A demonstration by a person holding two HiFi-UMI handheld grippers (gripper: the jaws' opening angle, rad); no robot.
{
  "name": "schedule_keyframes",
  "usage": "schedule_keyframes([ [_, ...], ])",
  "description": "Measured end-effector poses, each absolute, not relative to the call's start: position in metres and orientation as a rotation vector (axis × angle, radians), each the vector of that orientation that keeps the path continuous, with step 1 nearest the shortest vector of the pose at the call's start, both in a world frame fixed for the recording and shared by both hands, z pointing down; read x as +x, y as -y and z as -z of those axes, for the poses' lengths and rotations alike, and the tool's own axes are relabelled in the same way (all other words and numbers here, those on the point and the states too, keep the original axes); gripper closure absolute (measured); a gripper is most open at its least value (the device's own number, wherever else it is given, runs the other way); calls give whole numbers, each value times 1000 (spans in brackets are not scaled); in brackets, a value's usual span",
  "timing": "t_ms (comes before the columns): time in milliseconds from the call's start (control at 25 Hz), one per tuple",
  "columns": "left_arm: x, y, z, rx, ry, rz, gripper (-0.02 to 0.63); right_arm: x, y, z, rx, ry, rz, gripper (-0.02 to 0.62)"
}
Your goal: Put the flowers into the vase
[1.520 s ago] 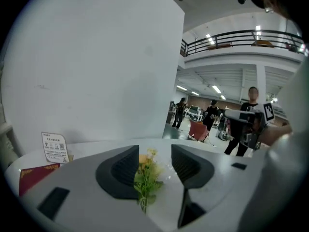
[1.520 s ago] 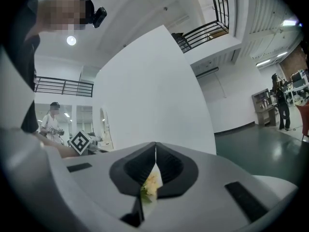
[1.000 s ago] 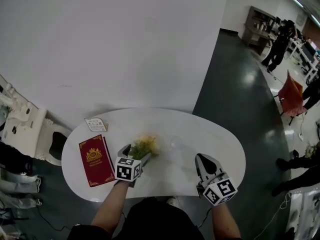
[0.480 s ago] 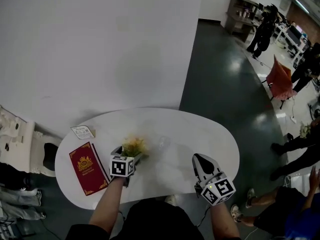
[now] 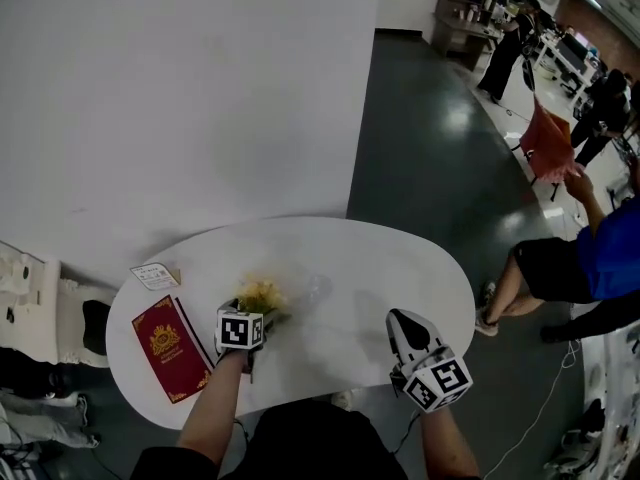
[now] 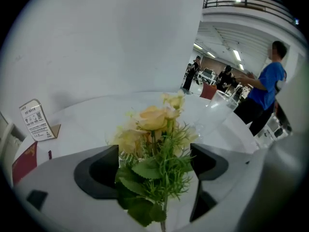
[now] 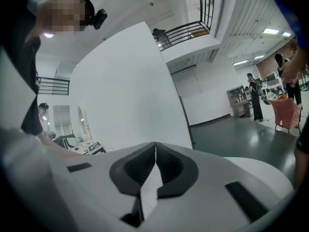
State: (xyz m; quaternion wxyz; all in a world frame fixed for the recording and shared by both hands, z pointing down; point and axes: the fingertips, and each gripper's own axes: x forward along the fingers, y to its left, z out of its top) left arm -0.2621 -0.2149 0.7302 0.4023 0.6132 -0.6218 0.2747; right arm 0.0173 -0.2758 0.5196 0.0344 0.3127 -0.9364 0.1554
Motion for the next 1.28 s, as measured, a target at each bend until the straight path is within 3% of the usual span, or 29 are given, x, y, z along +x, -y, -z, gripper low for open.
schedule_keyframes([
  [760,-269,220,-767,1517,1451,-804,158,30,273,-540,1083,2803,-550,572],
  [1120,-265,222,-769,1542,1385,-786,322,25,271,-539,1079,2818,-562,572],
  [1280,-267,220,-758,1557,1388,-757,342,21,270,-534,1069,2832,-550,572],
])
